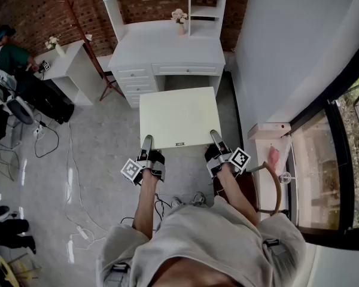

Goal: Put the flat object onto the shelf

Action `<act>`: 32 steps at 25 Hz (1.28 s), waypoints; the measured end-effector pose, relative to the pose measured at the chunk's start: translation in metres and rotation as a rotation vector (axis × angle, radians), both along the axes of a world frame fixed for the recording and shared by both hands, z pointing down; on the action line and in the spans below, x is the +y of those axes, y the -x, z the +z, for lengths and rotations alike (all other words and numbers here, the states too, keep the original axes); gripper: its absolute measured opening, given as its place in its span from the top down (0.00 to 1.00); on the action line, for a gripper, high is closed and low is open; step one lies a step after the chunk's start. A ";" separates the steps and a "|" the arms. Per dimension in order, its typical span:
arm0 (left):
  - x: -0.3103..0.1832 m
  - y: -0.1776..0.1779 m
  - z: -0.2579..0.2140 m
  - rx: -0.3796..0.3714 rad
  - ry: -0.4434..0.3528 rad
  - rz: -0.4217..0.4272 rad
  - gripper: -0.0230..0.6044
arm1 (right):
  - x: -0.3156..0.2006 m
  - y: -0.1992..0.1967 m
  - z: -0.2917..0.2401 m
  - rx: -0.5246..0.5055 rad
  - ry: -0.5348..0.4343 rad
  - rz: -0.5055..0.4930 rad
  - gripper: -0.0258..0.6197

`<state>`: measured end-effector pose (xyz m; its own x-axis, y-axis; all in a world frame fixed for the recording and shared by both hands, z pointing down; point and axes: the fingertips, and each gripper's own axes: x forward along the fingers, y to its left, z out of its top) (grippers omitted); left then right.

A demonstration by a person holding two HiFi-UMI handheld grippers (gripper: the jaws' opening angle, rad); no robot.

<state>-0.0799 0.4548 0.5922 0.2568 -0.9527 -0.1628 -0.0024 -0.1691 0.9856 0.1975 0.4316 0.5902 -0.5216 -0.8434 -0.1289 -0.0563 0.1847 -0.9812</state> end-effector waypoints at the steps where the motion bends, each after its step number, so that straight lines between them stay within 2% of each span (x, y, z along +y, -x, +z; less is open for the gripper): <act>1: 0.000 0.000 0.001 0.003 0.001 -0.001 0.49 | 0.000 0.000 0.000 -0.001 0.002 0.000 0.50; 16: -0.004 -0.005 -0.004 0.003 -0.021 0.005 0.49 | -0.003 -0.005 -0.003 -0.013 -0.023 0.011 0.50; 21: -0.009 -0.010 -0.002 -0.006 -0.004 0.004 0.49 | -0.010 -0.011 -0.001 -0.009 -0.013 0.006 0.50; 32: -0.031 -0.038 -0.002 -0.015 -0.001 -0.024 0.49 | -0.037 -0.039 0.000 -0.013 -0.010 -0.018 0.50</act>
<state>-0.0417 0.4238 0.5897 0.2364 -0.9584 -0.1602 -0.0209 -0.1699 0.9852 0.2367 0.3946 0.5899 -0.5348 -0.8326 -0.1439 -0.0404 0.1953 -0.9799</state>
